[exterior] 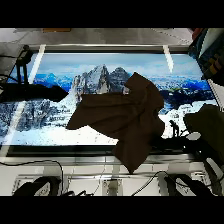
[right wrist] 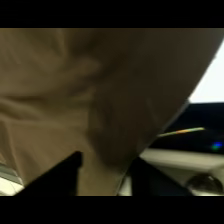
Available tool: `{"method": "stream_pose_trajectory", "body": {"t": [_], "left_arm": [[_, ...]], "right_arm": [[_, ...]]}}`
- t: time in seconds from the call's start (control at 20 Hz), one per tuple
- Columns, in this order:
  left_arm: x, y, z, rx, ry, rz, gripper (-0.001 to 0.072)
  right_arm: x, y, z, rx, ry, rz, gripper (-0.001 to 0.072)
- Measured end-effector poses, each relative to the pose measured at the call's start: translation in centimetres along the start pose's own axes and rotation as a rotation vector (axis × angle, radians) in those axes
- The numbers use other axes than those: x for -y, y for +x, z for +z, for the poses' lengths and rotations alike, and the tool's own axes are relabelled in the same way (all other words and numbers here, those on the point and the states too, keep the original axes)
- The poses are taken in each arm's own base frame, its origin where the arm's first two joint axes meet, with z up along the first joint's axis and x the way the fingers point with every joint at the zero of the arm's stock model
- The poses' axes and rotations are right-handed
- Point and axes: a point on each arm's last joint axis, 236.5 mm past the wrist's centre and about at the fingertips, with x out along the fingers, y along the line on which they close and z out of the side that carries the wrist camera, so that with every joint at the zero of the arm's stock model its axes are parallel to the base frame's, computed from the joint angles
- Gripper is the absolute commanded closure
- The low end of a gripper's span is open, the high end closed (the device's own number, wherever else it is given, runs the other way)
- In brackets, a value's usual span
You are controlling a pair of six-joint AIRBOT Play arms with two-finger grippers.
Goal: Fold the clothes and pants, and hang the long-sleeved shirts on hangers.
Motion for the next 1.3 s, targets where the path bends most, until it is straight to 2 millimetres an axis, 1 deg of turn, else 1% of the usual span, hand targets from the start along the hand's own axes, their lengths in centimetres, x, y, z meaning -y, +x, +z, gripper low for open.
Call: {"method": "stream_pose_trajectory", "body": {"t": [0.05,0.1,0.15,0.25,0.35,0.45,0.6,0.8,0.95,1.1,1.15,1.2,1.25,1.3], "left_arm": [[-0.4,0.5,-0.3,-0.016,-0.004,0.005,0.0024],[-0.9,1.1,-0.6,-0.034,-0.009,0.010,0.0069],[-1.4,1.7,-0.9,-0.053,-0.014,0.016,0.0134],[-2.8,3.1,-1.9,-0.104,-0.021,0.038,0.0142],[-4.2,4.6,-3.1,-0.162,-0.040,0.052,0.0157],[-5.8,6.0,-4.9,-0.236,-0.073,0.056,0.0157],[-7.8,7.7,-8.4,-0.367,-0.143,0.042,0.0157],[-10.0,9.1,-14.2,-0.518,-0.250,0.004,0.0157],[-10.1,9.9,-17.8,-0.550,-0.348,-0.062,0.0157],[-9.4,10.9,-21.0,-0.560,-0.420,-0.117,0.0159],[-9.0,11.3,-21.8,-0.554,-0.440,-0.138,0.0166],[-8.6,11.6,-22.5,-0.550,-0.451,-0.156,0.0216],[-8.2,12.0,-22.7,-0.535,-0.469,-0.175,0.0246],[-7.9,12.4,-22.9,-0.517,-0.490,-0.185,0.0246]], "right_arm": [[-0.1,0.3,0.4,0.011,-0.011,0.012,0.0642],[-0.1,0.5,0.8,0.030,-0.036,0.018,0.0692],[-0.3,0.5,1.3,0.045,-0.063,0.026,0.0692],[-0.8,0.2,2.2,0.069,-0.113,0.034,0.0692],[-1.7,-0.5,3.1,0.081,-0.171,0.045,0.0692],[-2.4,-1.6,4.0,0.084,-0.243,0.036,0.0692],[-3.0,-3.0,4.8,0.073,-0.323,0.008,0.0692],[-3.2,-3.9,5.2,0.063,-0.368,-0.011,0.0692],[-3.3,-4.1,5.2,0.060,-0.378,-0.016,0.0692],[-3.3,-4.2,5.2,0.057,-0.383,-0.019,0.0692],[-3.3,-4.2,5.2,0.057,-0.384,-0.019,0.0692],[-3.3,-4.2,5.2,0.057,-0.384,-0.019,0.0692],[-3.3,-4.2,5.3,0.058,-0.383,-0.018,0.0692],[-3.5,-4.2,5.3,0.059,-0.381,-0.012,0.0692]]}}
